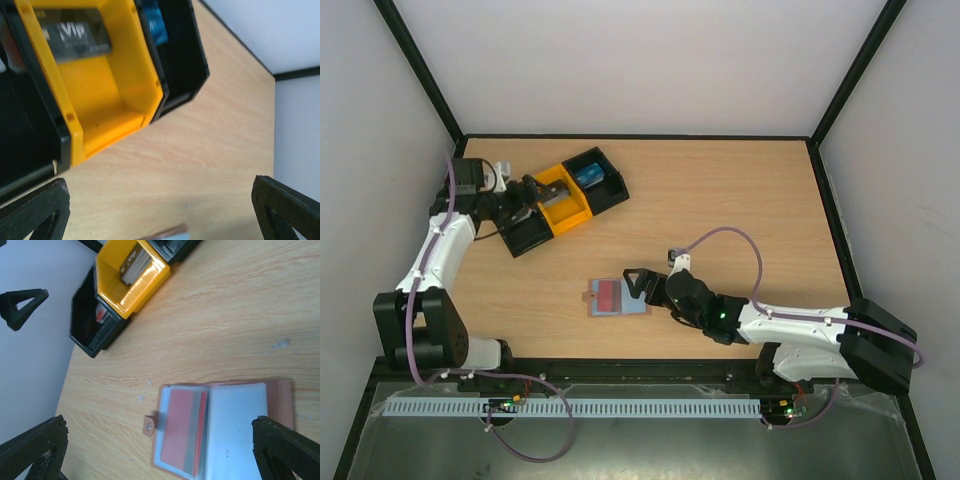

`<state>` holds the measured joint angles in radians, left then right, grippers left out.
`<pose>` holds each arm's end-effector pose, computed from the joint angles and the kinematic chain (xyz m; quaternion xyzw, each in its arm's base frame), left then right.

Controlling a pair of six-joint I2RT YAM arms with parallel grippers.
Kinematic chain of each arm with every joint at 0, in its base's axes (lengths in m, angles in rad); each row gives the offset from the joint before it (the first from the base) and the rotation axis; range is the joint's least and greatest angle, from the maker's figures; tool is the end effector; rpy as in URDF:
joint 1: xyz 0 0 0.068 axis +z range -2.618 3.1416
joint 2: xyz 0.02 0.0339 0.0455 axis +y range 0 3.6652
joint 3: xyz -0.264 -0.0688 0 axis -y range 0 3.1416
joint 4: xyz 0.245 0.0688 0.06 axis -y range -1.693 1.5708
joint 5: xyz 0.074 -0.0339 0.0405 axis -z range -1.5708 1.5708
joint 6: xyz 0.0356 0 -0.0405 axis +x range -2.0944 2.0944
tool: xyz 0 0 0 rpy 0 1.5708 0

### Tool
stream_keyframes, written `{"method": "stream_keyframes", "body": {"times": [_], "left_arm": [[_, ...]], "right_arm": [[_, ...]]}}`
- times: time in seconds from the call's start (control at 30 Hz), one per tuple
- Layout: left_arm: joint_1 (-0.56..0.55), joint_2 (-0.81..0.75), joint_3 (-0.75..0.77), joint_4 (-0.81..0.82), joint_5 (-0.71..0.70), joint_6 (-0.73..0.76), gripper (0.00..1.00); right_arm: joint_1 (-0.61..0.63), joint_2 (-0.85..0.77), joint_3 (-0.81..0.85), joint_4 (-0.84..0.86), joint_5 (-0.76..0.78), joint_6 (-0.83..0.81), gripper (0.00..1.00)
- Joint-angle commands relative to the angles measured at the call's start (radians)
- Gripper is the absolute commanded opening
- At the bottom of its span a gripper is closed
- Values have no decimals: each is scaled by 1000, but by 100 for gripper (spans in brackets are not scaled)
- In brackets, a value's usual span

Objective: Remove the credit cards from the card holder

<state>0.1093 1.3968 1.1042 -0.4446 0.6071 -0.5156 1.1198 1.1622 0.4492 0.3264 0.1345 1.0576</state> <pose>0.3030 0.0128 0.2909 -0.1531 0.8675 -0.3456 0.3232 0.1093 0.2147 0.1997 0.0117 0.8287 0.4675 0.3076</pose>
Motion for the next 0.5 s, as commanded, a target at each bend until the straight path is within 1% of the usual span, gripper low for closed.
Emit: {"method": "stream_keyframes", "body": {"times": [0.0,0.07,0.1,0.2,0.27,0.3,0.33,0.37,0.4,0.47], "left_arm": [[-21,-45,-91,-50,89,64,100],[-42,-81,-132,-52,84,73,100],[-56,-100,-155,-50,82,73,100],[-101,-163,-234,-10,100,47,100],[-141,-189,-286,24,112,22,100],[-163,-199,-319,37,114,12,100],[-183,-206,-339,51,109,1,100],[-203,-213,-362,65,99,-13,100],[-222,-223,-384,86,93,-30,99],[-256,-238,-432,133,92,-66,98]], "right_arm": [[5,50,21,5,-37,16,99],[5,69,25,6,-49,14,100],[5,76,28,7,-51,10,99],[4,87,41,0,-49,-16,91],[3,89,53,-10,-41,-41,80],[3,89,56,-15,-33,-51,72],[2,90,60,-18,-29,-55,62],[-1,92,61,-17,-26,-56,55],[-4,96,64,-16,-27,-53,49],[-6,112,68,-8,-38,-45,44]]}}
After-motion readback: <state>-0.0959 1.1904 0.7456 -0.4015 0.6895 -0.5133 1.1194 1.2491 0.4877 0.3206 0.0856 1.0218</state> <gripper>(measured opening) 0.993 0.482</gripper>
